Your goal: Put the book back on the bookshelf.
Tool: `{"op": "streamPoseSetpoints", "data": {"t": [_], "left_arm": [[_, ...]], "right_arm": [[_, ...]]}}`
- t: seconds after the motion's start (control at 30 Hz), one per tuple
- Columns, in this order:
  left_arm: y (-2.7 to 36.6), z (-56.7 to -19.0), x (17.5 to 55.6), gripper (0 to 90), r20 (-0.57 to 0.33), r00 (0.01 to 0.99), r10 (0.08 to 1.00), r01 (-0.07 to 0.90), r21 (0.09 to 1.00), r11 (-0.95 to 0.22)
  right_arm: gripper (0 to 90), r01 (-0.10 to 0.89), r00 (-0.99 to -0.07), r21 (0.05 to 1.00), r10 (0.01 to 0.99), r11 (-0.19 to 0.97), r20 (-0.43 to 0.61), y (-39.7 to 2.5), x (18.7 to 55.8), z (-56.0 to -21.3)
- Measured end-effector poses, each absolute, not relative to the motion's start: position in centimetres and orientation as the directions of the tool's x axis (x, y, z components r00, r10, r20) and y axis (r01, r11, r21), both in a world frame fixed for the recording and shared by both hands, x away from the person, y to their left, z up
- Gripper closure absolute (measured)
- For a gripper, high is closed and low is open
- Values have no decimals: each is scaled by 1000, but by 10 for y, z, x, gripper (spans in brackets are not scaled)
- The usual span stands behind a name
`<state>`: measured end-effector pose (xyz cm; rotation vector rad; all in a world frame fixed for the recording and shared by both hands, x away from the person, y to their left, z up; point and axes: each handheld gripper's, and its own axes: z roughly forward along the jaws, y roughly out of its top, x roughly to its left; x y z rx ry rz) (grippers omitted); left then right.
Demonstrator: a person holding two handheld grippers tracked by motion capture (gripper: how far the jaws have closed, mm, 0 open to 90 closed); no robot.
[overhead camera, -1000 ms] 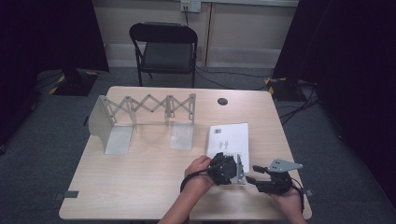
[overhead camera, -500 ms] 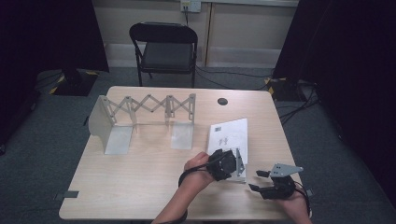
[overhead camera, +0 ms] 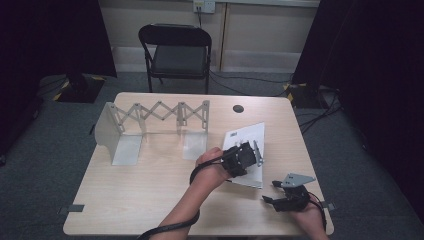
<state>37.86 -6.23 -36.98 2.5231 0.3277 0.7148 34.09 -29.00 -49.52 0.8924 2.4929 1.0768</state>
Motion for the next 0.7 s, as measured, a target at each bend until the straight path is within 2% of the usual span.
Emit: {"op": "streamPoseSetpoints", "data": {"t": [0.07,0.13,0.33,0.4,0.47,0.57,0.63,0.7], "left_arm": [[-62,-365,382,652,416,836,357,104,519,-849],[-63,-362,384,653,413,842,348,106,505,-857],[-63,-365,382,651,406,844,350,112,505,-856],[-63,-365,382,651,408,844,349,112,503,-857],[-63,-366,381,651,417,840,347,109,498,-860],[-62,-363,379,654,426,841,334,100,485,-869],[-62,-360,377,658,418,843,338,103,492,-865],[-61,-356,373,660,414,847,334,100,494,-864]], "right_arm": [[289,449,-744,730,668,515,-13,-285,349,-495],[289,439,-710,745,702,502,-55,-280,359,-496],[292,407,-679,766,726,498,-111,-268,374,-497],[294,404,-677,777,729,483,-101,-267,375,-497],[306,384,-668,804,738,454,-98,-265,374,-493],[353,312,-682,807,710,502,-177,-259,369,-487],[354,240,-691,813,681,530,-240,-258,361,-481],[355,225,-699,818,672,530,-244,-258,360,-479]]}}
